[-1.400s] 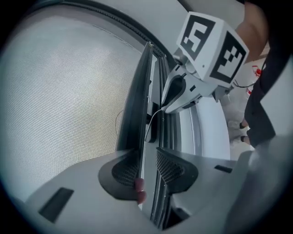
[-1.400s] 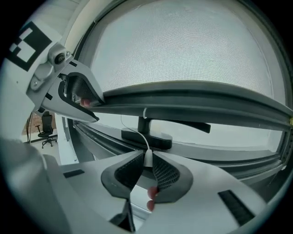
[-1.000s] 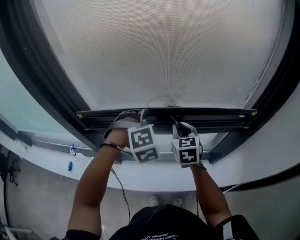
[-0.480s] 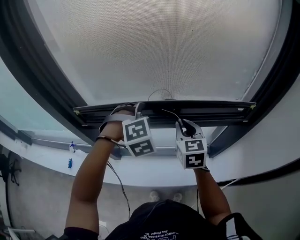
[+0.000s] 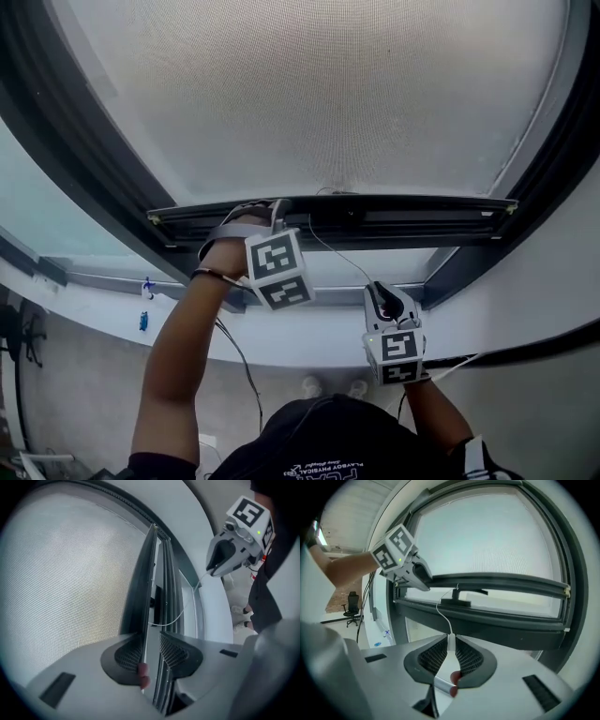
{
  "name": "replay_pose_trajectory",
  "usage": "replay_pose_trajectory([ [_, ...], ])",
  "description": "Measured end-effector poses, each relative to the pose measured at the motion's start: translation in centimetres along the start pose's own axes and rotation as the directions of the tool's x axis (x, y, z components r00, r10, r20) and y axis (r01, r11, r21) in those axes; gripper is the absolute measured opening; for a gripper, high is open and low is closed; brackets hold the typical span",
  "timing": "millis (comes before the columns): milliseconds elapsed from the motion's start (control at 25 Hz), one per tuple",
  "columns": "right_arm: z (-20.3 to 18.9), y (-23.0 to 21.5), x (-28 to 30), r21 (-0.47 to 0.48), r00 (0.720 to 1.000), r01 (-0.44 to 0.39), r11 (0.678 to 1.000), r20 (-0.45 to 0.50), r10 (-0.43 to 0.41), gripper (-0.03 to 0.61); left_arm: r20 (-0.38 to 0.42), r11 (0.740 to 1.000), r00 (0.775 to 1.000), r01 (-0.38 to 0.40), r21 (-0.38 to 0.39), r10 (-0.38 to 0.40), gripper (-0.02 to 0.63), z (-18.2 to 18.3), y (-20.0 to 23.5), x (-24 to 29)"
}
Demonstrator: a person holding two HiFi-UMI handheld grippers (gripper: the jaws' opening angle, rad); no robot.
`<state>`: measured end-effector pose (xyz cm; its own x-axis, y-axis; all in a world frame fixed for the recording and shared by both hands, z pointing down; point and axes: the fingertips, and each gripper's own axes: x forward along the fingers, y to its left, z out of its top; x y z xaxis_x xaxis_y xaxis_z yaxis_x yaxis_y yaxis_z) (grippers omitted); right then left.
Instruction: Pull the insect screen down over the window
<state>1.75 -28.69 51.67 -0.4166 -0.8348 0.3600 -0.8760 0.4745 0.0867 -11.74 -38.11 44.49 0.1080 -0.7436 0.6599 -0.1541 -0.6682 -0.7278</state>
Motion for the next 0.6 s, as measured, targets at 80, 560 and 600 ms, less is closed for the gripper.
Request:
replay_pose_trajectory([
  [80,-2.6,0.8,-0.1,0.023,0.999,-0.024,0.999,-0.049,0.025,0.057,-0.001,1.0,1.0,-0.007,0.0,0.007,0.115,0.0,0.0,0.0],
  [560,-13.6,2.9,6.3,0.071,0.968,-0.055,0.996,-0.24,0.071,0.057,0.001,1.0,1.0,-0.003,-0.007,0.003,0.115,0.2,0.0,-0.1],
  [600,-14.4,2.9,7.0,0.058,0.965,-0.057,0.997,-0.254,0.07,0.057,0.005,1.0,1.0,-0.002,-0.006,0.002,0.115,0.3,-0.1,-0.1],
])
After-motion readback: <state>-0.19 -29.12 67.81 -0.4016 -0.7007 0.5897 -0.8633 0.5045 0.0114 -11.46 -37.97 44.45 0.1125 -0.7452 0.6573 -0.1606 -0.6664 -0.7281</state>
